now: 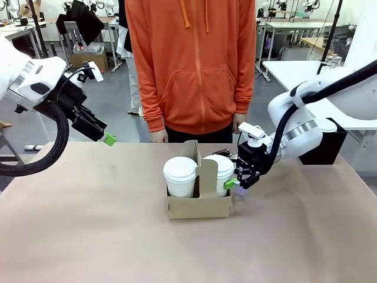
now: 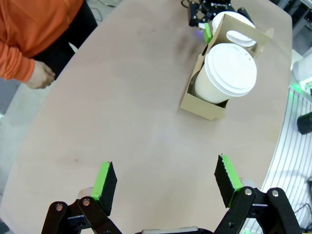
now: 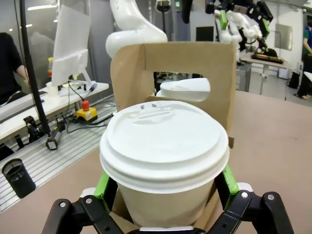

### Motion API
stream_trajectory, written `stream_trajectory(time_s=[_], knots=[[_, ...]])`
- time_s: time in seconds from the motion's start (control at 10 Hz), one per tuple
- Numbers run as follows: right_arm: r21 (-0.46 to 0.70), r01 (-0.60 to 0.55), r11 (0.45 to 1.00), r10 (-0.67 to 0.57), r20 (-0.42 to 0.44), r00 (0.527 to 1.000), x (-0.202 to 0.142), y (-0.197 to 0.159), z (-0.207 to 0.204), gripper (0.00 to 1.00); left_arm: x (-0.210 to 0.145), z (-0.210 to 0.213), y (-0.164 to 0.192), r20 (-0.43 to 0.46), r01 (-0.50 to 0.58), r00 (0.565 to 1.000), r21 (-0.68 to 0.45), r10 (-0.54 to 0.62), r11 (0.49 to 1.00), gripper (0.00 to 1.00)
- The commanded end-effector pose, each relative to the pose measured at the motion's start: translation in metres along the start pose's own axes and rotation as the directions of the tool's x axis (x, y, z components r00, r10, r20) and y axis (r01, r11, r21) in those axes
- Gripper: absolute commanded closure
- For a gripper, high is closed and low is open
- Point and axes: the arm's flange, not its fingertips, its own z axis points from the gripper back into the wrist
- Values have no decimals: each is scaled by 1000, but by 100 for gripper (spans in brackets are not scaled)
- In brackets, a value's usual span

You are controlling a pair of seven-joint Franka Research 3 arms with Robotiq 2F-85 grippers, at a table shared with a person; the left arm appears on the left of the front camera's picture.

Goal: Pour a drink into a cup and package it in a carrier.
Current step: Insert the held 600 ml Paper Cup into the Cup Carrier.

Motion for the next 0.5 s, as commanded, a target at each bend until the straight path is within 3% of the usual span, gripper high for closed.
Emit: stream_trajectory(time_s=[0.0, 0.2, 0.4], knots=[[-41, -50, 998, 48, -48, 998, 10, 15, 19, 0, -1, -1, 1, 19, 8, 1000, -2, -8, 1000, 0], [-90, -38, 995, 27, -121, 992, 22, 21, 42, 0, -1, -1, 1, 19, 8, 1000, -2, -8, 1000, 0], [-233, -23, 972, -36, -247, 968, 47, 36, 67, 0, -1, -1, 1, 19, 8, 1000, -2, -8, 1000, 0]])
